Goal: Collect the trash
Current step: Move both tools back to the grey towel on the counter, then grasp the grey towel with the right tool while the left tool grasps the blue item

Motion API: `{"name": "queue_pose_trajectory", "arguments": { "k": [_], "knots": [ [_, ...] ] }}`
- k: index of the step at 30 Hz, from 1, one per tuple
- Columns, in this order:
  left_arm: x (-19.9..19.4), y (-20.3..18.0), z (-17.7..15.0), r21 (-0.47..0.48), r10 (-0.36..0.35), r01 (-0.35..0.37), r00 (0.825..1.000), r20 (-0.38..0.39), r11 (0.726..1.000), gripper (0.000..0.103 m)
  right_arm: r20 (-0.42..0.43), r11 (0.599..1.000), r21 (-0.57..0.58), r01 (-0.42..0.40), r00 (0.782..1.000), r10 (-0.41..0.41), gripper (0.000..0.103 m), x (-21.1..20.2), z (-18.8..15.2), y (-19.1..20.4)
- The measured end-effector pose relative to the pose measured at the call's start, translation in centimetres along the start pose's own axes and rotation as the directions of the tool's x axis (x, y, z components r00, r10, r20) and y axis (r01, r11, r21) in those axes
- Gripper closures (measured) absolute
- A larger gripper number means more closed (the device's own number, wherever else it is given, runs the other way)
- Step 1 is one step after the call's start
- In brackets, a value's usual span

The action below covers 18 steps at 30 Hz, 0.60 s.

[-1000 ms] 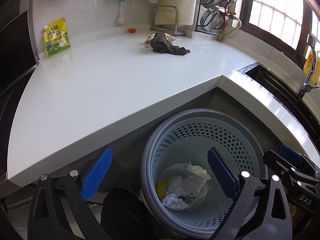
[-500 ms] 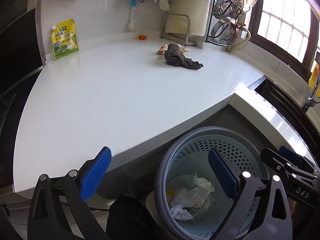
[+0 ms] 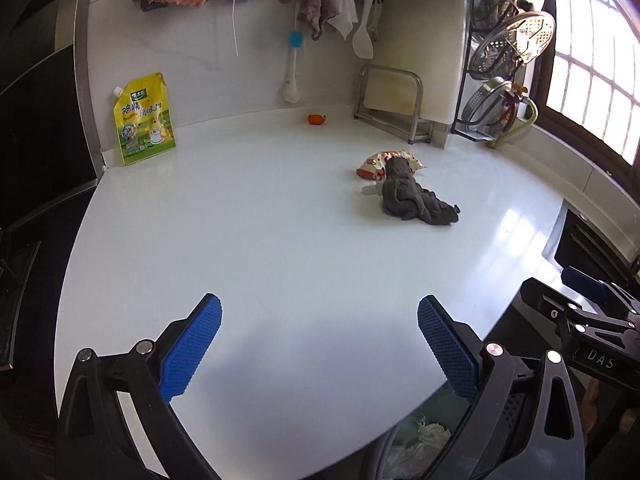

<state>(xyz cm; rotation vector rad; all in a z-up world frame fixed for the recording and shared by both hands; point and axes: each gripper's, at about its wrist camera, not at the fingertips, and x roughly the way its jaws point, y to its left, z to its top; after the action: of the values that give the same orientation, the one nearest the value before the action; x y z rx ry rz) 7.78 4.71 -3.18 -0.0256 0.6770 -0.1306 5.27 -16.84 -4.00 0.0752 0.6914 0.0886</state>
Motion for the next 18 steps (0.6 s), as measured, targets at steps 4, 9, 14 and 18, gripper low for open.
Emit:
{"name": "queue_pose_trajectory", "arguments": {
  "k": [4,9,14,18],
  "knots": [
    [1.8,1.3,2.2,-0.033,0.011,-0.011,1.0,0.011,0.999,0.006,-0.001,0.997,-0.082,0.013,1.0,-0.013,0.017,3.1,3.2,1.7],
    [3.6,2.2,3.8,-0.042,0.034,-0.033,0.999,0.014,0.999,0.006,-0.021,0.991,-0.133,0.004,1.0,-0.007,0.017,6.9,6.3,3.3],
    [4.8,2.6,4.5,-0.038,0.039,-0.039,0.999,0.004,0.999,0.006,-0.05,0.991,-0.136,0.005,0.999,-0.012,0.017,10.6,8.1,4.2],
    [5.4,2.9,4.7,-0.042,0.037,-0.037,0.999,0.0,0.998,0.006,-0.089,0.992,-0.125,0.003,0.996,-0.014,0.017,13.3,8.7,4.5]
  ]
}}
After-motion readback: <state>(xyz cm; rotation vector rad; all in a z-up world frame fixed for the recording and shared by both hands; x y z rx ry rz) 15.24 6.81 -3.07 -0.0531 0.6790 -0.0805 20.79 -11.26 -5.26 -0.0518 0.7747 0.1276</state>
